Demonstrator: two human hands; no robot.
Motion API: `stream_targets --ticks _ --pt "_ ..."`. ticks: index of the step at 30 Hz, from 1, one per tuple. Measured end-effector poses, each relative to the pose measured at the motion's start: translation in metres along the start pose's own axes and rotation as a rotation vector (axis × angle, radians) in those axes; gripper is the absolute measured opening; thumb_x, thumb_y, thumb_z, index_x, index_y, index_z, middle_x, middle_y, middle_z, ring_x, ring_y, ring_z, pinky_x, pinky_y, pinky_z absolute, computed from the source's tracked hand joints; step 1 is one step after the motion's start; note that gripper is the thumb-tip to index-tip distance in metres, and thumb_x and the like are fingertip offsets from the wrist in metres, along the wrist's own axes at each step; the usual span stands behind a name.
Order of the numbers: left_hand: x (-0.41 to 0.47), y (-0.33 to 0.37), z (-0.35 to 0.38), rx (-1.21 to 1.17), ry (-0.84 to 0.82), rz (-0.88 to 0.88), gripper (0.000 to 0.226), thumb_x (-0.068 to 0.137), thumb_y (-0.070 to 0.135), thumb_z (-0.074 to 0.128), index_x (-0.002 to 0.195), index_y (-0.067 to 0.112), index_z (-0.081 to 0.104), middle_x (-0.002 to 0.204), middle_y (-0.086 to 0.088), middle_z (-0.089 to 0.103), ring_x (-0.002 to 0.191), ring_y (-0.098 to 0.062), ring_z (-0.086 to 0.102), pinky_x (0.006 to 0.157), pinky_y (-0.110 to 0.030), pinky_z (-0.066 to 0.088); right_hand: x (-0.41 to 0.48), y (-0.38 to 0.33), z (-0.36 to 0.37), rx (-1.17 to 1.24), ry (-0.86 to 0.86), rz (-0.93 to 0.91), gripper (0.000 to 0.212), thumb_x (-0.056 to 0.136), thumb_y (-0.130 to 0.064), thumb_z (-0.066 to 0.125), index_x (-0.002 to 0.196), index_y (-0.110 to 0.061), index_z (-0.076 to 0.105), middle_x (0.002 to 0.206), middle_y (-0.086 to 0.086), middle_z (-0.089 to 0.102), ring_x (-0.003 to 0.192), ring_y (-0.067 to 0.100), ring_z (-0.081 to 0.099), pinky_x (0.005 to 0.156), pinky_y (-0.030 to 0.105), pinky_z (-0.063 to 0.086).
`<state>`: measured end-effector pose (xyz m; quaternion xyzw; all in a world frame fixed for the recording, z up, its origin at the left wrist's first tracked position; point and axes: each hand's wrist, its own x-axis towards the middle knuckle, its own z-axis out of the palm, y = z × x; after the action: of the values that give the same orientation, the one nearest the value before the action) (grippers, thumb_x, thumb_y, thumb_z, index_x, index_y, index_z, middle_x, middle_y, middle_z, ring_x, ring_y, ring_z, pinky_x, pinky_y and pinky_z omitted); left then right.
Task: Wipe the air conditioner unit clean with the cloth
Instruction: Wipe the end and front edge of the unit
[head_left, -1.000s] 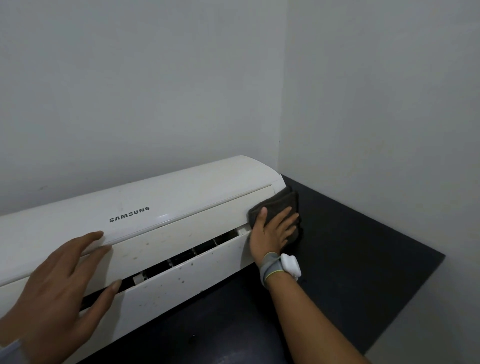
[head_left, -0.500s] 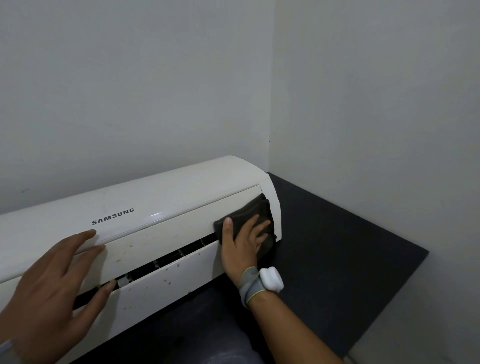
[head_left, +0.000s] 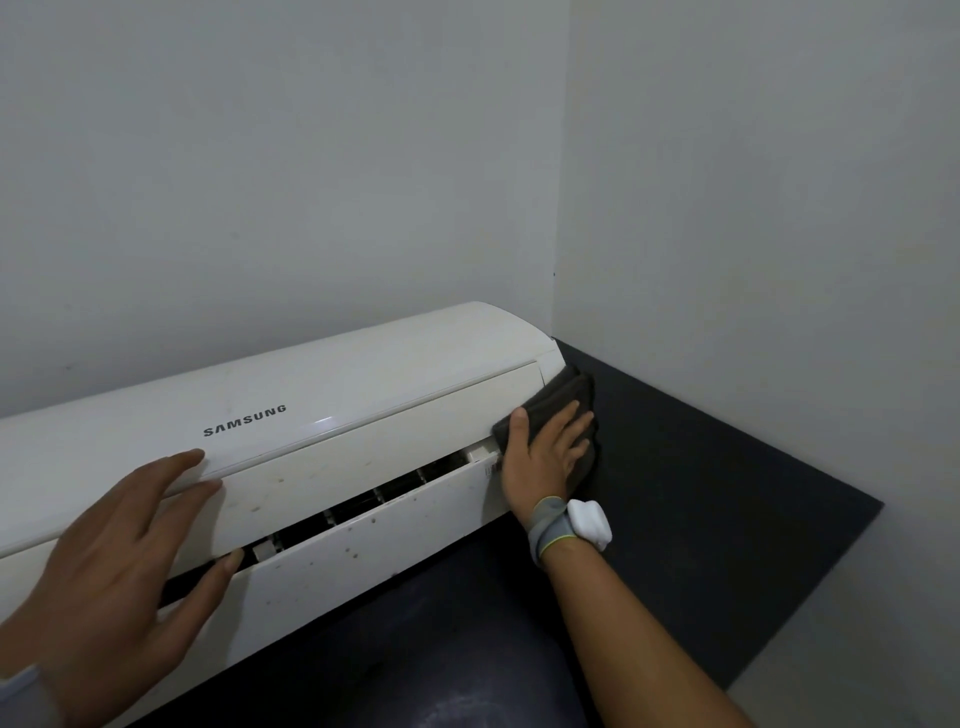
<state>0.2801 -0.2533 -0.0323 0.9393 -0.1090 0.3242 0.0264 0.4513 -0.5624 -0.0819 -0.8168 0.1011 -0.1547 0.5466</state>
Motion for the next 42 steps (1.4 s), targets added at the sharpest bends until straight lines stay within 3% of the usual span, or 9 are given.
stream_targets --ticks 6,11,14,20,27,34,42 --pt "-0.002 0.006 -0.004 -0.004 0.021 -0.004 0.06 0.081 0.055 0.043 0.126 0.015 0.049 0.146 -0.003 0.036 0.129 -0.03 0.04 0.101 -0.048 0.036 -0.01 0.005 -0.001 0.047 -0.025 0.018 0.07 0.097 -0.018 0.037 0.15 -0.009 -0.008 0.158 0.013 -0.017 0.144 0.039 -0.007 0.118 0.046 0.001" --pt "-0.005 0.006 -0.008 -0.001 0.011 -0.009 0.061 0.081 0.056 0.042 0.126 0.016 0.049 0.146 -0.003 0.035 0.129 -0.03 0.039 0.101 -0.048 0.036 -0.028 0.01 0.002 0.099 -0.035 0.003 0.066 0.096 -0.004 0.033 0.151 -0.007 -0.002 0.158 0.015 -0.013 0.145 0.037 -0.004 0.118 0.04 0.002" --pt "-0.005 0.005 -0.009 0.007 -0.002 -0.017 0.061 0.081 0.056 0.042 0.127 0.016 0.049 0.147 -0.001 0.034 0.129 -0.03 0.039 0.101 -0.05 0.036 -0.04 0.013 0.005 0.116 -0.066 -0.017 0.064 0.096 -0.002 0.032 0.151 -0.007 0.001 0.159 0.014 -0.012 0.146 0.036 -0.003 0.119 0.04 0.004" --pt "-0.005 0.0 -0.009 0.014 -0.025 -0.022 0.062 0.08 0.059 0.042 0.128 0.019 0.047 0.149 0.003 0.03 0.132 -0.028 0.037 0.103 -0.049 0.035 -0.042 -0.002 0.005 0.0 -0.113 -0.227 0.067 0.093 -0.002 0.036 0.151 -0.01 0.004 0.159 0.009 -0.015 0.144 0.039 -0.013 0.118 0.048 0.003" --pt "-0.012 -0.015 0.002 -0.008 -0.03 -0.032 0.062 0.079 0.059 0.045 0.129 0.021 0.047 0.151 0.005 0.028 0.136 -0.022 0.032 0.107 -0.044 0.031 -0.01 -0.028 -0.01 -0.293 -0.224 -0.631 0.075 0.079 -0.021 0.027 0.152 -0.018 0.009 0.161 0.004 -0.006 0.145 0.034 -0.014 0.115 0.049 -0.005" --pt "-0.017 -0.018 -0.001 -0.037 0.017 -0.009 0.061 0.08 0.056 0.046 0.128 0.019 0.048 0.15 0.004 0.029 0.135 -0.022 0.032 0.107 -0.043 0.03 0.013 -0.022 -0.019 -0.23 -0.113 -0.481 0.073 0.08 -0.019 0.026 0.152 -0.023 0.014 0.161 0.002 -0.002 0.146 0.029 -0.01 0.116 0.048 -0.004" --pt "-0.023 -0.016 -0.013 -0.042 0.018 -0.043 0.061 0.081 0.058 0.042 0.125 0.018 0.05 0.15 0.006 0.027 0.137 -0.015 0.027 0.11 -0.039 0.026 0.005 -0.002 -0.019 -0.092 -0.043 -0.256 0.07 0.09 -0.001 0.037 0.152 -0.014 0.006 0.16 0.01 -0.008 0.145 0.039 -0.007 0.117 0.049 0.007"
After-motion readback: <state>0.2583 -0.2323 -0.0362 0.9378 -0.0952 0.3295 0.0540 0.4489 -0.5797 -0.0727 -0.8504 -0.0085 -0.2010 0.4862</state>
